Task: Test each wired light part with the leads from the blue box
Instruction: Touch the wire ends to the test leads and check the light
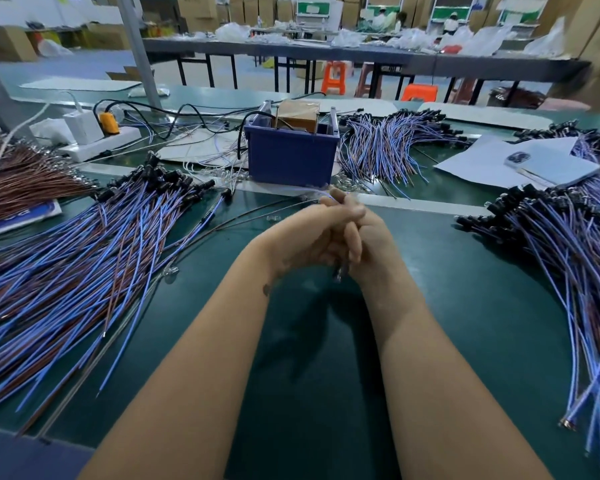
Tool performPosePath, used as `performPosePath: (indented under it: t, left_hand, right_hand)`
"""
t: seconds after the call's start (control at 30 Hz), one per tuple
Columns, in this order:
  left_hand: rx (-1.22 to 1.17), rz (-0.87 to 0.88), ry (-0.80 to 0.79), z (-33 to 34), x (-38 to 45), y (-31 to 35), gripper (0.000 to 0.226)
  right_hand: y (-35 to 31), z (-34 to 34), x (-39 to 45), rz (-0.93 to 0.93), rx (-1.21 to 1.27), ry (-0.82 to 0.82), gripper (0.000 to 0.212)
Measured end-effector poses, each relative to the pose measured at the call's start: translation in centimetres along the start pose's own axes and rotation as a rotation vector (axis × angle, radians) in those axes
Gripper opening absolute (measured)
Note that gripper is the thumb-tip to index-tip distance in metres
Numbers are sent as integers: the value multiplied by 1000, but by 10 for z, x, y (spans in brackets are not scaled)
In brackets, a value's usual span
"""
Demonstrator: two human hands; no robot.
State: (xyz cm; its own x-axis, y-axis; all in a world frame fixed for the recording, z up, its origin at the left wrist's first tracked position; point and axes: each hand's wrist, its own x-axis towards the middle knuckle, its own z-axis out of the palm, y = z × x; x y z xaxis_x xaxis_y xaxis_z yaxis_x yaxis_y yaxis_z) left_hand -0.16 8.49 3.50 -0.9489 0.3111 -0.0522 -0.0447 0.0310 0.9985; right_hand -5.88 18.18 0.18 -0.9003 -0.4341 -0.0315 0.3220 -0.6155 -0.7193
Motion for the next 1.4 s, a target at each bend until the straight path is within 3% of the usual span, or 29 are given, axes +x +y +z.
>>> performPosePath:
  t: [0.1,0.2,0.27,0.37,0.5,0.57,0.7,0.8,0.93,1.0,1.13,1.4]
  left_hand:
    - [67,-80,80,-14,-3,-16,46]
    - [-192,89,476,-23,1,-33,46]
    - [-288,160,600,-25,5,-39,35]
    - [-308,260,632,-25,8,-44,28]
    - [-232,299,768,-31,6,-48,22]
    - [-145,291,831,-36,5,-50,19]
    - [-174,307,774,-37,3,-50,10]
    - [-271,342,739,-33,3,-43,11]
    - [-501,374,549,-28,-3,-36,12]
    - [-436,316,480,-26,-4,-37,14]
    - [-240,189,592,-26,0,-43,12]
    - [18,190,957,-45,3,-53,6]
  right_hand:
    - [-3,-1,1,-33,134,1,19]
    - [-7,-2,-3,13,248,-68,15]
    - [-7,-1,-5,52,177,-105,18]
    - [2,6,-6,6,-194,-90,18]
    - [22,9,-4,-259,-862,45,21]
    - [27,9,-3,-306,-1018,35,21]
    - [28,7,-4,-300,-1063,-42,12]
    - [26,10,-7,-279,-888,-80,14]
    - [18,9,-3,-294,-655,48,29]
    - [18,9,0,-321,-625,63,28]
    - [22,9,3,-400,-687,163,22]
    - [21,0,10,-476,-872,300,17]
